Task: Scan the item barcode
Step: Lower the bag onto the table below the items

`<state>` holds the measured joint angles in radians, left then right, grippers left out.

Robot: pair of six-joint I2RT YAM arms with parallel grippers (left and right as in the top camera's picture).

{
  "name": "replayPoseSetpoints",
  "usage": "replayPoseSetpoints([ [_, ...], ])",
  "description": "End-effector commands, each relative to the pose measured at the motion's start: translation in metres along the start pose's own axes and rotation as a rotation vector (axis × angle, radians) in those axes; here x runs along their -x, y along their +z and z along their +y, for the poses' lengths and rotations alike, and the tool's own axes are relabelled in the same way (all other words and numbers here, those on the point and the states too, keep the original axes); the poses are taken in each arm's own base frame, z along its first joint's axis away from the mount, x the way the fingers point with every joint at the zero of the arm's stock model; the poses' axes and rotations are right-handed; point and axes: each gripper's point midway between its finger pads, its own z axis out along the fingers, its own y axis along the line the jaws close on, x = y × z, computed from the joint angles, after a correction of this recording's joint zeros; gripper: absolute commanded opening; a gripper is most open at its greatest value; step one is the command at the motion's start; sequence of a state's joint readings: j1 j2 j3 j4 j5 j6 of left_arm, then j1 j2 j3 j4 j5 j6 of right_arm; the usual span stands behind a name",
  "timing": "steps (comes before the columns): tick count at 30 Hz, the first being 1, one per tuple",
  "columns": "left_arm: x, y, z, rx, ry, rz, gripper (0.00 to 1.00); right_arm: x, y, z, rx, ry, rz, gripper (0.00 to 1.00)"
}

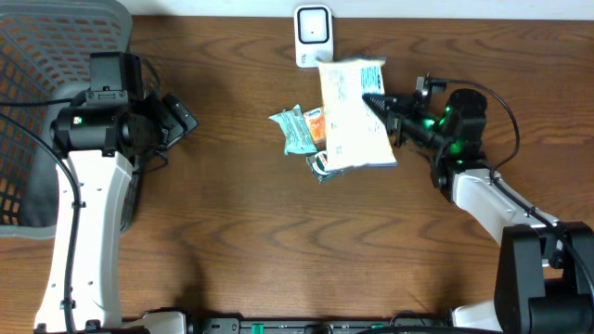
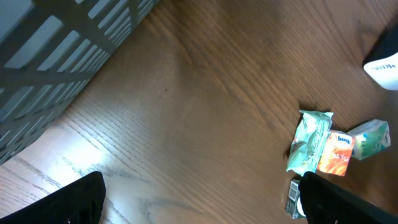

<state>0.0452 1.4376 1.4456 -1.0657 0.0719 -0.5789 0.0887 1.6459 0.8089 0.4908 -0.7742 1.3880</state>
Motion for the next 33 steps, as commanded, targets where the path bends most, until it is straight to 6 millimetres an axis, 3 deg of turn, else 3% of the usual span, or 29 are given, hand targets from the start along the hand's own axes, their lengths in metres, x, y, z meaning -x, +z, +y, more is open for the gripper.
replayPoseSetpoints([
  [1,0.002,0.001,0.003,0.013,-0.006,-0.007,0.98,0.011,0.0,-0.011,-0.07,-0.185,-0.065,0.01],
  [11,0.002,0.001,0.003,0.013,-0.006,-0.007,0.98,0.034,-0.019,-0.005,-0.127,-0.408,-0.172,0.01],
  [16,0.002,0.001,0.003,0.013,-0.006,-0.007,0.98,0.059,-0.054,-0.035,-0.491,-0.582,-0.316,0.02],
  [19,0.002,0.001,0.003,0.013,-0.006,-0.007,0.98,0.065,-0.072,-0.037,-0.691,-0.702,-0.351,0.02],
  [26,0.002,0.001,0.003,0.013,-0.006,-0.007,0.98,0.063,-0.086,-0.026,-0.978,-0.921,-0.401,0.01],
  [33,0.002,0.001,0.003,0.013,-0.006,-0.007,0.98,0.044,-0.086,-0.05,-1.236,-1.04,-0.409,0.01],
])
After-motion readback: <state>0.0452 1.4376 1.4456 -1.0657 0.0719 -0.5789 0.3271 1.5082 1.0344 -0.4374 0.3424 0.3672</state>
